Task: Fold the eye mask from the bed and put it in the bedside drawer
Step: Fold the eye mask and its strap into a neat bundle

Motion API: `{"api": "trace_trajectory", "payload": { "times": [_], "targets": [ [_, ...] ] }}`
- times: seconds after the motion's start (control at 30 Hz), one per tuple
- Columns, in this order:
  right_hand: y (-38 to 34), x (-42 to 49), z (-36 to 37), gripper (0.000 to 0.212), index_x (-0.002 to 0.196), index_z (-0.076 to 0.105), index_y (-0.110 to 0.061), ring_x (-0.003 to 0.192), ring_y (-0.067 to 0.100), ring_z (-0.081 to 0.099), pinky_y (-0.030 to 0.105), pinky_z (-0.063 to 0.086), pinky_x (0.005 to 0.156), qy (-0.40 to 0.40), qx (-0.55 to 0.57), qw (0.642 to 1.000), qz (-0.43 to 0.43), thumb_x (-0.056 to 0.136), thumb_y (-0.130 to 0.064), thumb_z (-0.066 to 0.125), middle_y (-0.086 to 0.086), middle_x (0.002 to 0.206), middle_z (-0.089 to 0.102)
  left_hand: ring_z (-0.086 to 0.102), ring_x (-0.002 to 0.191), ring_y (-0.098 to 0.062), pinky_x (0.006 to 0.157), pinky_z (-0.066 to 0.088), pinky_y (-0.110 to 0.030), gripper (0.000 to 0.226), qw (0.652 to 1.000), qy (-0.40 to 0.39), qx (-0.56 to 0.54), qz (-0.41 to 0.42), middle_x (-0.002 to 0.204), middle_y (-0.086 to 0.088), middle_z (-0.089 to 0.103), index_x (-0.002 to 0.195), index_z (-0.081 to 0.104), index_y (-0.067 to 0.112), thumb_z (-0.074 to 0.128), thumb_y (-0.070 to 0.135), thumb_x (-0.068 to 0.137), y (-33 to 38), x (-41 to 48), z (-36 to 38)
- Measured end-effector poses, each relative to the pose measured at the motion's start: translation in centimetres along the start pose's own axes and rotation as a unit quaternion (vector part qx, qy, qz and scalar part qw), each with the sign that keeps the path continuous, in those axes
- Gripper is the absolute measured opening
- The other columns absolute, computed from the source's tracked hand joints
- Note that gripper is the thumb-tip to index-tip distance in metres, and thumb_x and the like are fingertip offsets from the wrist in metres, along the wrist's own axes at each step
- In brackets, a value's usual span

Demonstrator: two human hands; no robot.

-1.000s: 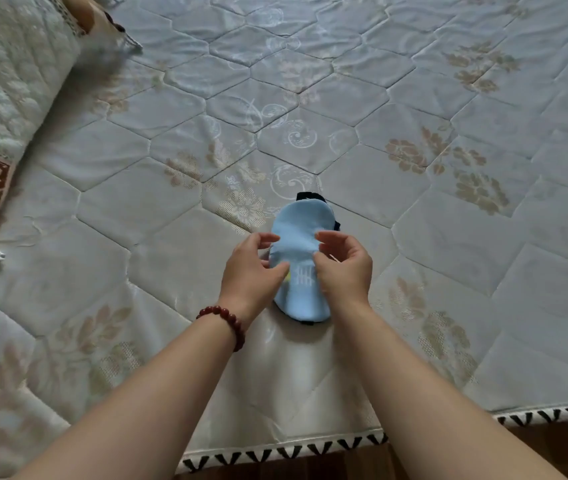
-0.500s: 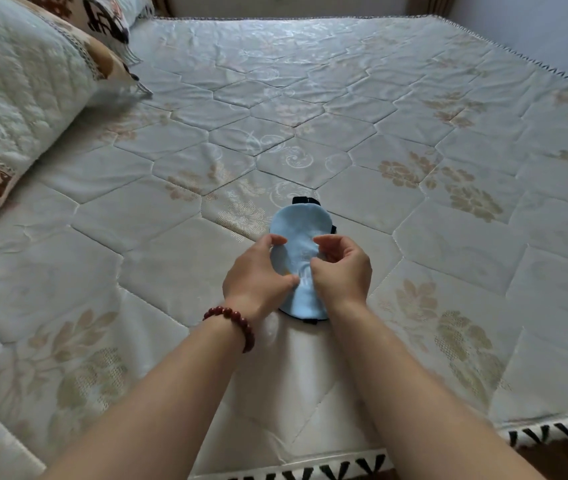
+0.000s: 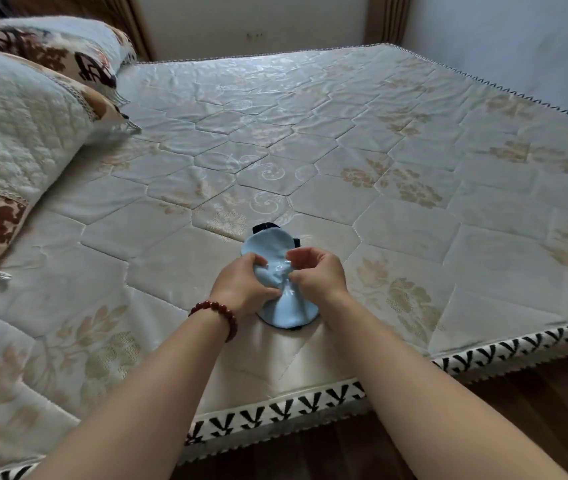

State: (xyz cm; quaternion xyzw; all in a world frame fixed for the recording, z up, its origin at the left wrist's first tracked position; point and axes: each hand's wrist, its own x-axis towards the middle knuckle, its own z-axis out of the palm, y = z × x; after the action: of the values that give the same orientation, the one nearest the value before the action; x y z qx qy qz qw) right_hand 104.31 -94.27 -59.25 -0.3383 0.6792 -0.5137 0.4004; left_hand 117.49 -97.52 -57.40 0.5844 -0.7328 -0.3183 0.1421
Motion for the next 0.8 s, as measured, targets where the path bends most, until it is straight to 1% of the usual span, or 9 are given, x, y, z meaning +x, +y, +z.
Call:
{"api": "trace_trajectory", "payload": {
  "times": [0.07,0.13,0.27,0.33,0.43,0.53,0.6,0.67,0.8],
  "targets": [
    [-0.5,-0.3,-0.5,0.036,0.087,0.067,-0.016,0.091,0.017,0.064,0.031,0.052,0.089,-0.026,-0.012,1.0,0.004,0.068,0.012,0.056,0.001,0.092,0.067,0.055,0.094,-0.016,0.078,0.039,-0.021,0.062,1.0,-0.005,0.03,0.004,0.113,-0.002,0.062,0.121,0.053,0.023,0.078,0.031,0.065,0.2,-0.1,-0.3],
    [-1.0,-0.3,-1.2,0.035,0.087,0.066,-0.019,0.09,0.017,0.063,0.031,0.053,0.086,-0.028,-0.026,0.999,-0.004,0.069,0.01,0.058,0.0,0.093,0.066,0.057,0.104,-0.019,0.079,0.039,-0.022,0.067,0.999,-0.002,0.043,0.012,0.12,-0.003,0.06,0.125,0.05,0.022,0.078,0.033,0.066,0.4,-0.3,-0.3],
    [-1.4,-0.3,-1.8,0.034,0.091,0.066,-0.021,0.083,0.015,0.062,0.029,0.052,0.079,-0.013,-0.04,0.999,-0.018,0.07,0.005,0.062,0.0,0.098,0.065,0.056,0.114,-0.021,0.093,0.043,-0.028,0.061,0.999,0.016,-0.027,0.025,0.129,-0.004,0.057,0.13,0.05,0.017,0.075,0.03,0.075,1.0,-0.3,-0.1],
    [-1.4,-0.2,-1.9,0.032,0.093,0.066,-0.021,0.084,0.015,0.062,0.029,0.052,0.081,-0.013,-0.032,0.999,-0.007,0.072,0.003,0.062,0.003,0.1,0.065,0.059,0.11,-0.022,0.095,0.048,-0.032,0.052,0.993,0.021,-0.113,0.023,0.127,-0.008,0.059,0.126,0.054,0.017,0.073,0.021,0.078,1.4,-0.2,-0.1],
    [-1.4,0.1,-2.0,0.029,0.095,0.065,-0.019,0.082,0.016,0.064,0.027,0.053,0.077,-0.037,0.015,0.999,0.01,0.075,0.002,0.064,0.001,0.09,0.067,0.062,0.099,-0.021,0.085,0.052,-0.03,0.051,0.981,0.015,-0.194,0.011,0.12,-0.01,0.061,0.121,0.057,0.019,0.073,0.009,0.074,1.5,-0.2,0.0],
    [-0.9,0.1,-2.1,0.028,0.099,0.065,-0.016,0.081,0.018,0.066,0.031,0.055,0.078,-0.052,0.045,0.997,0.02,0.077,0.0,0.067,0.002,0.086,0.069,0.06,0.099,-0.019,0.084,0.051,-0.027,0.06,0.987,0.014,-0.158,0.002,0.119,-0.008,0.06,0.125,0.054,0.019,0.078,0.012,0.07,0.9,-0.2,0.4],
    [-0.3,0.1,-2.2,0.023,0.092,0.066,-0.02,0.084,0.022,0.067,0.037,0.056,0.082,-0.041,0.043,0.998,0.013,0.076,-0.005,0.07,0.007,0.091,0.07,0.061,0.102,-0.021,0.091,0.051,-0.032,0.067,0.992,0.022,-0.127,-0.011,0.118,-0.007,0.062,0.128,0.052,0.019,0.081,0.02,0.067,0.5,0.0,0.6],
    [0.1,0.1,-2.2,0.019,0.085,0.067,-0.024,0.081,0.021,0.067,0.038,0.056,0.082,-0.023,0.053,0.998,0.0,0.075,-0.009,0.074,0.008,0.089,0.071,0.063,0.099,-0.021,0.089,0.051,-0.032,0.068,0.992,0.036,-0.114,-0.028,0.113,-0.006,0.064,0.127,0.054,0.019,0.082,0.028,0.065,0.1,0.2,0.8],
    [0.3,0.2,-2.3,0.021,0.084,0.067,-0.027,0.081,0.021,0.067,0.039,0.056,0.083,-0.009,0.074,0.997,-0.013,0.075,-0.011,0.076,0.009,0.088,0.071,0.062,0.08,-0.012,0.068,0.046,-0.021,0.036,0.993,0.073,-0.088,-0.022,0.092,0.002,0.069,0.099,0.065,0.024,0.08,0.033,0.067,0.3,0.4,1.1]
  ]
}}
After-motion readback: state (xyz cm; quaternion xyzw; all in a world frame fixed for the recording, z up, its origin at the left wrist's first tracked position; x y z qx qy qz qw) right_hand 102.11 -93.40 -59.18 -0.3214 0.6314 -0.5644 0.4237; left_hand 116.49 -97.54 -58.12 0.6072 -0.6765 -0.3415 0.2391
